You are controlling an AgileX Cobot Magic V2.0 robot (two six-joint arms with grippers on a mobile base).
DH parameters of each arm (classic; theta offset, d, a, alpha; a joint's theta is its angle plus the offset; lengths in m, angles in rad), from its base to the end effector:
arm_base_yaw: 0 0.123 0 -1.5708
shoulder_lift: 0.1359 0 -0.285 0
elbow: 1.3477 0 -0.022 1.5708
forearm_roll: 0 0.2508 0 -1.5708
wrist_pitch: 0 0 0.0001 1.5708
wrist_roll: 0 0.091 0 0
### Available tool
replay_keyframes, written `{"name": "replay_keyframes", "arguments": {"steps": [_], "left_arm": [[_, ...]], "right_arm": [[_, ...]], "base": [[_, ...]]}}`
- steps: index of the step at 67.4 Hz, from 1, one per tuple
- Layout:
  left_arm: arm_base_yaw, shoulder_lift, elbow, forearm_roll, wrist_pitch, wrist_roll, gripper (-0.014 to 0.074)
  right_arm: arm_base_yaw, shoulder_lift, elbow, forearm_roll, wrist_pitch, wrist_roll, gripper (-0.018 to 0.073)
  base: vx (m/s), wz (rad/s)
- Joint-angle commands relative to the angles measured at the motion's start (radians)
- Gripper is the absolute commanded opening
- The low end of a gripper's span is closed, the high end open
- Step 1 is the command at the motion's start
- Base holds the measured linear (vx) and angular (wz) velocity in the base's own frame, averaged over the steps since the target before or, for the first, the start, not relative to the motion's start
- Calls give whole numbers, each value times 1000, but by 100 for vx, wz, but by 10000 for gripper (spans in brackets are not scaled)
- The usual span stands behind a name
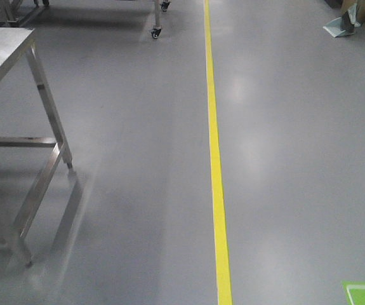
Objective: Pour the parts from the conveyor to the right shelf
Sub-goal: 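Drive down the aisle toward the shelf of blue bins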
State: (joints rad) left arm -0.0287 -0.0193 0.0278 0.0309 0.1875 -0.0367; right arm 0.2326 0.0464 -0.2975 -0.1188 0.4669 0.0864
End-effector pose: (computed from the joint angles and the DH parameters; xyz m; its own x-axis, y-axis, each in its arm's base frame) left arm 0.0557 -0.0011 0.1878 -0.1086 -0.0032 -0.9941 0.0223 0.9997 -0.0057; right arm 0.0392 0.0043 0.2672 -0.1185 -0.0484 -0.9918 -0.1811 0.9831 -0.0263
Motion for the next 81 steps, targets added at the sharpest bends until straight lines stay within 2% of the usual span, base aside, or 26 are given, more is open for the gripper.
{"name": "replay_keyframes", "arguments": {"steps": [1, 81], "left_arm": [[-5, -4, -19, -1, -72, -7, -6], [-5, -4, -19, -1, -69, -7, -6]], "right_arm": [[-5, 12, -26, -15, -84, -6, -8], [-5, 12, -26, -15, -84, -6, -8]], "base": [[75, 1], [79, -6]]}}
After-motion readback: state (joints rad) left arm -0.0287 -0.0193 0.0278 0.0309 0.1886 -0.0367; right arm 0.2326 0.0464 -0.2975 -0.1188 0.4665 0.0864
